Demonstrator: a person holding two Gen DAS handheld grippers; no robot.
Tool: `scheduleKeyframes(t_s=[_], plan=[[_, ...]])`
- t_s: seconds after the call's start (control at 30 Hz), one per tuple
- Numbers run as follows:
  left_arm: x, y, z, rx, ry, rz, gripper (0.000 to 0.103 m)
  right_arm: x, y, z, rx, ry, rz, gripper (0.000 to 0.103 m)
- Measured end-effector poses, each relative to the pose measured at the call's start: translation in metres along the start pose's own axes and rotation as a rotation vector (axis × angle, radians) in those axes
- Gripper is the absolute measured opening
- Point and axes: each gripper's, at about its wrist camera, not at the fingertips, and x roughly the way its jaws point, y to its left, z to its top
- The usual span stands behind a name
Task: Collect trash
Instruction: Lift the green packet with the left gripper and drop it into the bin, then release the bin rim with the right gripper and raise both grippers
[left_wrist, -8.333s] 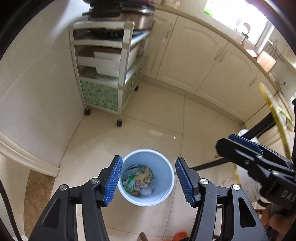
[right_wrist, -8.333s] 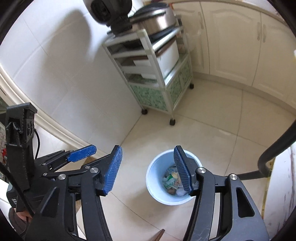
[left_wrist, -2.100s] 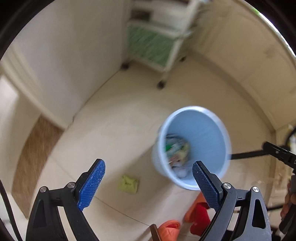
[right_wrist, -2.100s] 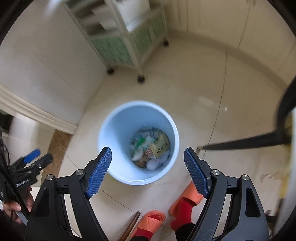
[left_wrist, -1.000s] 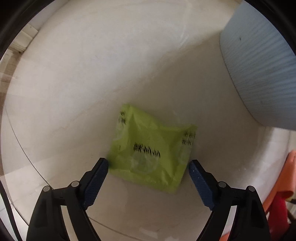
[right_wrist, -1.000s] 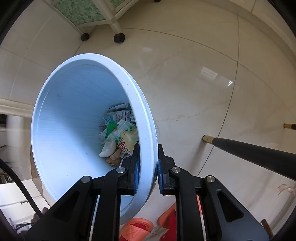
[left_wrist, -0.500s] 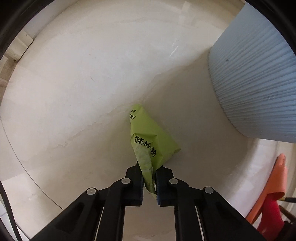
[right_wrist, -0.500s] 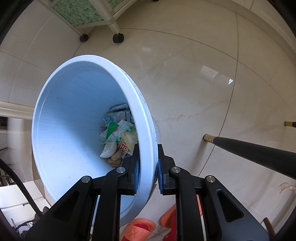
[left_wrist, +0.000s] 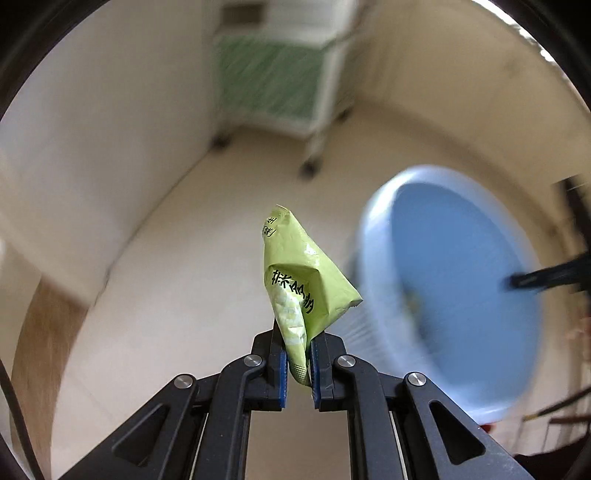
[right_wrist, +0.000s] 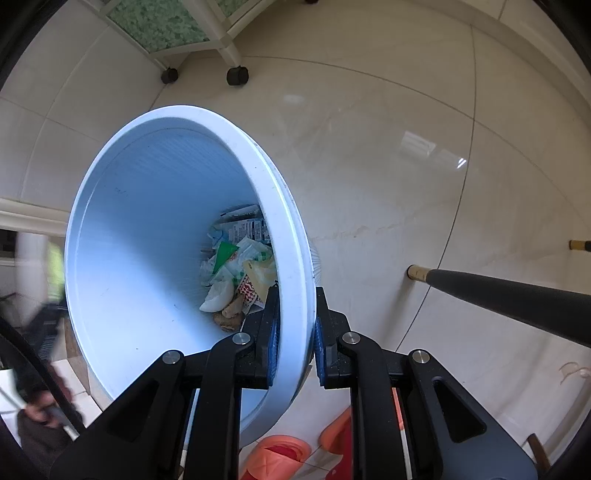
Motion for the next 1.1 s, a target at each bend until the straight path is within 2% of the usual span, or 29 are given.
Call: scheduleKeyframes(t_s=[0.07, 0.17, 0.23, 0.27, 0.3, 0.33, 0.37, 0.47, 0.53, 0.6, 0.73, 0.87, 0.93, 1.0, 1.07, 1.1], plan=[[-0.015, -0.014, 0.014, 0.056, -0.033, -0.052, 0.006, 0.000, -0.001, -0.001, 0.003, 0.001, 0.003, 0.015], [-0.012, -0.050, 0.022, 0.121, -0.025, -0.138, 0.009, -0.001, -0.003, -0.003, 0.004, 0.001, 0.006, 0.016], [0.001, -0.070, 0.025, 0.164, 0.032, -0.168, 0.015, -0.002, -0.004, -0.004, 0.003, 0.001, 0.004, 0.016], [0.003, -0.062, 0.032, 0.180, 0.055, -0.170, 0.022, -0.004, -0.004, -0.004, 0.001, -0.003, 0.000, 0.016], [0.012, -0.073, 0.033, 0.198, 0.088, -0.143, 0.047, -0.005, -0.004, -0.004, 0.000, -0.004, -0.008, 0.017], [0.017, -0.077, 0.037, 0.198, 0.100, -0.106, 0.077, -0.007, -0.003, -0.005, 0.000, -0.004, -0.013, 0.017], [0.005, -0.083, 0.054, 0.183, 0.092, -0.088, 0.087, -0.008, -0.002, -0.005, 0.000, -0.005, -0.018, 0.018], [0.011, -0.089, 0.063, 0.115, 0.096, -0.100, 0.090, -0.015, -0.002, -0.007, 0.017, -0.010, -0.013, 0.023], [0.017, -0.091, 0.073, 0.051, 0.124, -0.112, 0.090, -0.023, -0.003, -0.008, 0.027, -0.020, -0.020, 0.034], [0.001, -0.073, 0.078, 0.036, 0.123, -0.091, 0.090, -0.034, -0.003, -0.010, 0.034, -0.026, -0.010, 0.037], [-0.056, -0.055, 0.096, 0.049, 0.074, -0.030, 0.090, -0.067, 0.009, -0.014, 0.044, -0.061, -0.034, 0.043], [-0.112, -0.055, 0.103, 0.029, 0.033, 0.005, 0.090, -0.120, 0.046, -0.026, -0.006, -0.119, -0.047, 0.045], [-0.150, -0.059, 0.110, 0.037, -0.016, 0.026, 0.090, -0.156, 0.072, -0.033, -0.049, -0.179, -0.066, 0.049], [-0.194, -0.063, 0.114, 0.046, -0.079, 0.016, 0.090, -0.190, 0.094, -0.041, -0.079, -0.232, -0.073, 0.057], [-0.235, -0.068, 0.117, 0.053, -0.137, 0.015, 0.090, -0.244, 0.122, -0.055, -0.112, -0.341, -0.086, 0.059], [-0.260, -0.071, 0.121, 0.059, -0.178, 0.014, 0.090, -0.267, 0.133, -0.062, -0.122, -0.382, -0.088, 0.064]])
